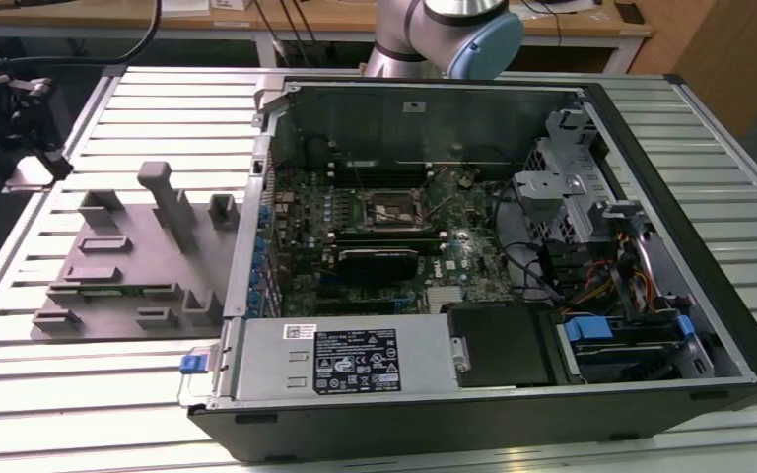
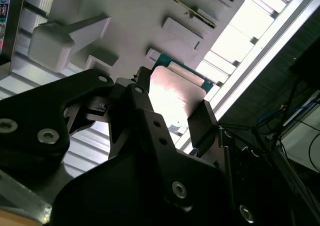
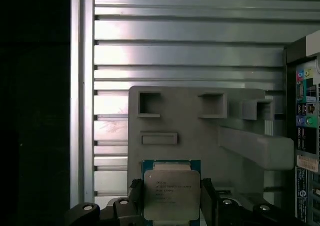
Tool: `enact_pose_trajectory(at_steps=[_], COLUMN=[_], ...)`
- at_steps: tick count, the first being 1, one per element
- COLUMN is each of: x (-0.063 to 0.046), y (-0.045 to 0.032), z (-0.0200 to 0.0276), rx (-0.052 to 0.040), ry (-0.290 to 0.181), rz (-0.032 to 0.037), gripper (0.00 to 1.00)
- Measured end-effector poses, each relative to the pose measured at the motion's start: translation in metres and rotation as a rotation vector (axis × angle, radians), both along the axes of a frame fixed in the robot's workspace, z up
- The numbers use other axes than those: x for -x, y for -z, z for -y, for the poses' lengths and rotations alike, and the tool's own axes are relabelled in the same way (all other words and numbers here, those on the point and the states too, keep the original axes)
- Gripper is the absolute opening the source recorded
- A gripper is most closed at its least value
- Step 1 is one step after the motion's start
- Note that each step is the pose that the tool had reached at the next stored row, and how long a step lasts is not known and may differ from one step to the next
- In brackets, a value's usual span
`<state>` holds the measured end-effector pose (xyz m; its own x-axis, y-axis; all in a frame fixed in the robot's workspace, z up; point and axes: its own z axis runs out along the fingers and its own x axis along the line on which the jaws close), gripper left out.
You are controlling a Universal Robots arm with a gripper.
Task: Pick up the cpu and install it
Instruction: 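Pick up the cpu and move it towards the insertion slot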
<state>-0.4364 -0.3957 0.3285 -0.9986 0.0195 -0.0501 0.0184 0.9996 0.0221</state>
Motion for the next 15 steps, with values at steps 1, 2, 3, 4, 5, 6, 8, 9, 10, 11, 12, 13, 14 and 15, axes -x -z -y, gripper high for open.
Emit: enact_pose_trajectory(at_steps=[1, 2, 3, 4, 5, 6, 8, 9, 10, 11, 12, 13, 14, 15], x=[0.000, 0.000, 0.000, 0.000, 0.000, 0.000, 0.000, 0.000, 0.000, 0.000, 0.000, 0.000, 0.000, 0.000], y=[-0.0015, -0.0030, -0.0045, -0.0060, -0.0074, -0.0089, -0.0118, -0.0132, -0.0147, -0.0161, -0.0177, -0.0192, -0.0207, -0.0221], z=[0.0000, 0.0000, 0.0000, 0.0000, 0.0000, 0.0000, -0.0001, -0.0001, -0.0001, -0.0001, -0.0002, -0.0002, -0.0002, -0.0002], rx=[0.0000, 0.0000, 0.0000, 0.0000, 0.0000, 0.0000, 0.0000, 0.0000, 0.0000, 0.0000, 0.0000, 0.0001, 0.0001, 0.0000], ry=[0.000, 0.000, 0.000, 0.000, 0.000, 0.000, 0.000, 0.000, 0.000, 0.000, 0.000, 0.000, 0.000, 0.000], rz=[0.0003, 0.0007, 0.0009, 0.0014, 0.0018, 0.0022, 0.0030, 0.0035, 0.0039, 0.0043, 0.0046, 0.0050, 0.0053, 0.0059], gripper=[0.55, 0.55, 0.55, 0.55, 0.55, 0.55, 0.55, 0.55, 0.55, 0.55, 0.55, 0.55, 0.55, 0.55])
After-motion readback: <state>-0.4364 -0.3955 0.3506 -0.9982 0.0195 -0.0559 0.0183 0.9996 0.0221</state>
